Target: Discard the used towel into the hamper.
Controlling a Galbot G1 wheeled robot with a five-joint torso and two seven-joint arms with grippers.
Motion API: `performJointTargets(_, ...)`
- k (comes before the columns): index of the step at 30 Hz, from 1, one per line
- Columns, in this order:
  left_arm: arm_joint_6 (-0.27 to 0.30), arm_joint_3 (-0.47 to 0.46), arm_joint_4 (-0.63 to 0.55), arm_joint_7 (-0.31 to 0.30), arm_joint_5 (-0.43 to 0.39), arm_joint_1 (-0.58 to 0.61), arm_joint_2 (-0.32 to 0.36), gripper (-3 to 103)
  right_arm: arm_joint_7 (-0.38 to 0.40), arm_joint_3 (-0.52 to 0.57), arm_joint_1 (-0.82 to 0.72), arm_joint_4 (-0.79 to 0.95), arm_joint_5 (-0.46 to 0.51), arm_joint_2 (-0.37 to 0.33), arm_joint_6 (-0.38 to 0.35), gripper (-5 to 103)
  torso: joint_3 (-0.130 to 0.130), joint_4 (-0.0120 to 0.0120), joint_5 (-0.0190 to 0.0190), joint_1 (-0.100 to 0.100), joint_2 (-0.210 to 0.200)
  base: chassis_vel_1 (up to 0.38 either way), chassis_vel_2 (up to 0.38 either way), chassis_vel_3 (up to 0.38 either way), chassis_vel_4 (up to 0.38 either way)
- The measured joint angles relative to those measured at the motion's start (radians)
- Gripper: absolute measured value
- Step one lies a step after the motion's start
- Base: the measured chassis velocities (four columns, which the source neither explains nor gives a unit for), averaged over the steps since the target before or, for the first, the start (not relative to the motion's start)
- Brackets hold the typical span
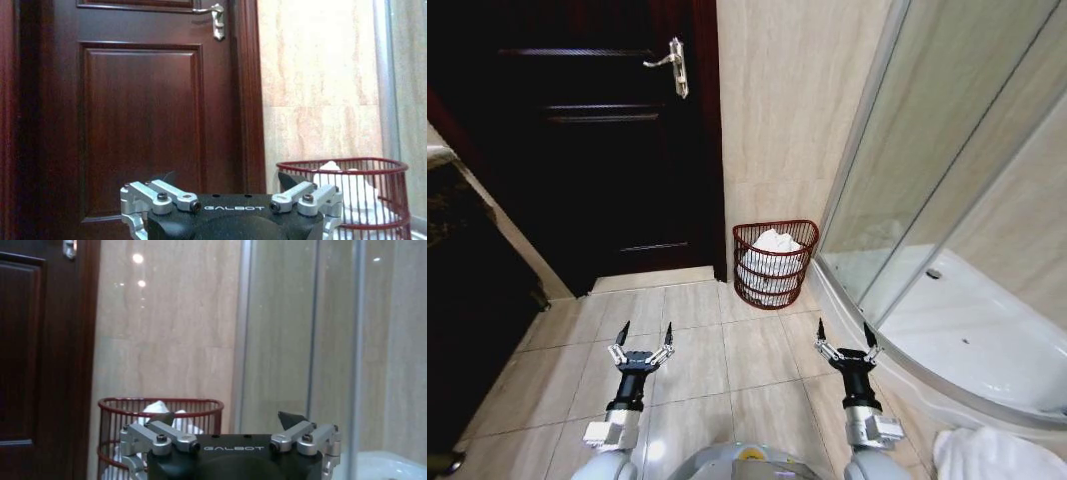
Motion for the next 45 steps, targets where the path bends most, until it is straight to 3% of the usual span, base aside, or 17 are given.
performJointTargets(20,-0.002,0.001,0.001,0.006,0.009,-0.003,0.0,100,0.014,0.0,-0.004,-0.005,0.0,0.003,0.01,100,-0.016,-0.0001,0.0,0.0,-0.017,-0.095,-0.09,-0.088,-0.094)
performJointTargets(45,0.001,0.005,0.005,0.006,0.02,-0.001,0.001,100,0.033,0.001,-0.008,-0.017,0.006,0.004,0.024,100,-0.014,0.0,0.0,0.0,-0.015,-0.126,-0.122,-0.121,-0.129)
